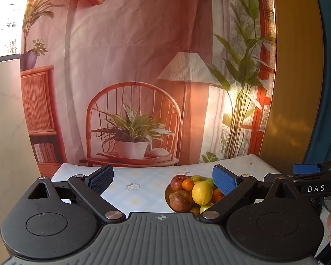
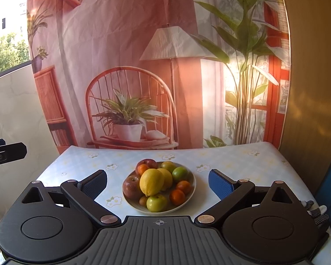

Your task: Organize fruits

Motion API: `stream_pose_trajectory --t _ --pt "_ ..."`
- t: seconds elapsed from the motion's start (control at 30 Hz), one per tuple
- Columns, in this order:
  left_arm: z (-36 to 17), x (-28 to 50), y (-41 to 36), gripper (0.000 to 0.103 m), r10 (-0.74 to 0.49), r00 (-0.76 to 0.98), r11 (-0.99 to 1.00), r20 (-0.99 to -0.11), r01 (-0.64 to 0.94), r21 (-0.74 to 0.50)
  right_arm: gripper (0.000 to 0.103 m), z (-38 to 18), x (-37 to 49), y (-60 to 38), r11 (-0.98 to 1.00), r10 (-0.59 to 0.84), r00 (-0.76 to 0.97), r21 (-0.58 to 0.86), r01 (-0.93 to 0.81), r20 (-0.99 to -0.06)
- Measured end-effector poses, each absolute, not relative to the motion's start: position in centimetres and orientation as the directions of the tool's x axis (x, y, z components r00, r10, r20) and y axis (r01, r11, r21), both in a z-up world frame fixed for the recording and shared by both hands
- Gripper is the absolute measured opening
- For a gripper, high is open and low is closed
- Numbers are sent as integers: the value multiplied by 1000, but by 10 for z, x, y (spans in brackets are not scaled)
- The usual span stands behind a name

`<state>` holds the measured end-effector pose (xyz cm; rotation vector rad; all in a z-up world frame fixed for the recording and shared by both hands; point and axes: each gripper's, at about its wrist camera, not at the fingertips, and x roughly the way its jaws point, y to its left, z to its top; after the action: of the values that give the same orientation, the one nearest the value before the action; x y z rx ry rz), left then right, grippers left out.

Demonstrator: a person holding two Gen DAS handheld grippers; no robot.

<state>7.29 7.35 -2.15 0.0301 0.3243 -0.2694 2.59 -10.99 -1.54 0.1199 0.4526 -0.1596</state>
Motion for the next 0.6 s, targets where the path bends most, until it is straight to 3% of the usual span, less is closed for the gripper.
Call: stream_pose_trajectory --t 0.6 --pt "-19 73 76 98 -275 908 959 -317 281 -29 97 -11 25 -110 980 -128 889 79 181 -440"
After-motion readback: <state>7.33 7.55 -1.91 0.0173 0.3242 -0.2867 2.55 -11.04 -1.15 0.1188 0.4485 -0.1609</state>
